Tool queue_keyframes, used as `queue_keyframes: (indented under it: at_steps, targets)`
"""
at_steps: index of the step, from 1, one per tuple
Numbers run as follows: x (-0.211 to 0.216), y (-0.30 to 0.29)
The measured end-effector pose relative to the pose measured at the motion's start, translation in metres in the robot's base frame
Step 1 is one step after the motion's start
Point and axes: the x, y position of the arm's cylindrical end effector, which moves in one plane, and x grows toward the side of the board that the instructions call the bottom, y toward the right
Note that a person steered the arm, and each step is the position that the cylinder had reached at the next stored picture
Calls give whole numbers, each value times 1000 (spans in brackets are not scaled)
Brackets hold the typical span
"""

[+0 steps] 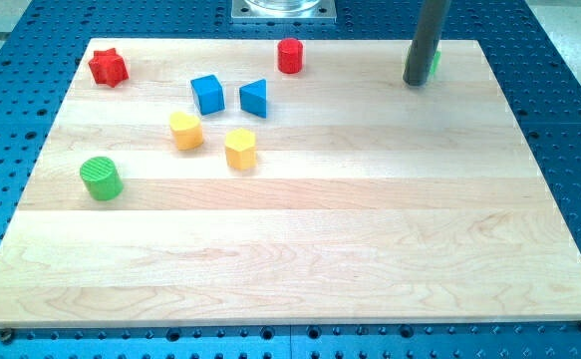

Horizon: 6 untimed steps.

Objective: Move the red star to the top left corner of the board

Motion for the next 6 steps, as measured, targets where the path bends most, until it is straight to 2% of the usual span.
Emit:
queue_keyframes:
  at_steps: [1, 2, 3, 4, 5, 6]
  targets:
    - [16, 8]
    - [-3, 44]
    - [-10, 17]
    - [1, 5]
    - [39, -81]
    - [43, -166]
